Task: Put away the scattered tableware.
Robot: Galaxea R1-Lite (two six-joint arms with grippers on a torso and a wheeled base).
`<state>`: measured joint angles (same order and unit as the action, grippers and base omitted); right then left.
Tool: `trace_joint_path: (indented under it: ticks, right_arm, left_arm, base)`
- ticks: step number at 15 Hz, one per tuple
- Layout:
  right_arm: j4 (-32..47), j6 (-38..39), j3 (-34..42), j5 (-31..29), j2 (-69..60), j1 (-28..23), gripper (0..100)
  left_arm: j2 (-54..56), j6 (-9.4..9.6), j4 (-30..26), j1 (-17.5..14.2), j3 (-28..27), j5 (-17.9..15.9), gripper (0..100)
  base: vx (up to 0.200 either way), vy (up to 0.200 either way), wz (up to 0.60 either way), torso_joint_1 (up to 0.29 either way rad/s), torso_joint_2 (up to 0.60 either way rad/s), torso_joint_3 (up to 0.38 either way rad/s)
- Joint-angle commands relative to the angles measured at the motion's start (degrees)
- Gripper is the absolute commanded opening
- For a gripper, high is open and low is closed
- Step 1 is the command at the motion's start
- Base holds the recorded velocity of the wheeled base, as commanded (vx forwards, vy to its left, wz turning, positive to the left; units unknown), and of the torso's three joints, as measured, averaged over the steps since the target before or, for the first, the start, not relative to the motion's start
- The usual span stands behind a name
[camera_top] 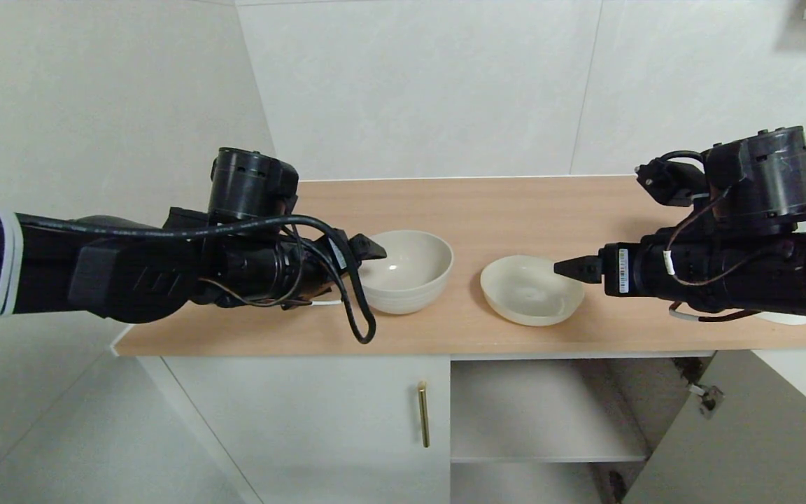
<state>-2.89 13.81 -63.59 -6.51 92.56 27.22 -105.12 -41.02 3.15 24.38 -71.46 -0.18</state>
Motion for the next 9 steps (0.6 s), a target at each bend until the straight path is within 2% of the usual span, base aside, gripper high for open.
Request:
trace_joint_path:
  ticks: [1, 3, 4, 9]
  right_arm:
    - [-0.01, -0.01, 0.13, 0.01, -0.10, 0.02, 100]
    - [-0.01, -0.01, 0.13, 0.01, -0.10, 0.02, 100]
    - [-0.01, -0.01, 0.13, 0.01, -0.10, 0.02, 100]
    - [0.08, -0.01, 0.13, 0.01, -0.10, 0.02, 100]
  left_arm:
    - [0.00, -0.02, 0.02, 0.05, 0.01, 0.01, 100]
    - [0.09, -0.02, 0.02, -0.04, 0.09, 0.01, 100]
    - [0.18, -0.02, 0.02, -0.04, 0.09, 0.01, 0]
    - [0.35, -0.02, 0.02, -0.04, 0.09, 0.01, 0]
  base:
    - [0.000, 0.000, 0.00, 0.000, 0.00, 0.000]
    - [0.000, 0.000, 0.00, 0.000, 0.00, 0.000]
    - [0.000, 0.000, 0.00, 0.000, 0.00, 0.000]
    - [0.000, 0.000, 0.00, 0.000, 0.00, 0.000]
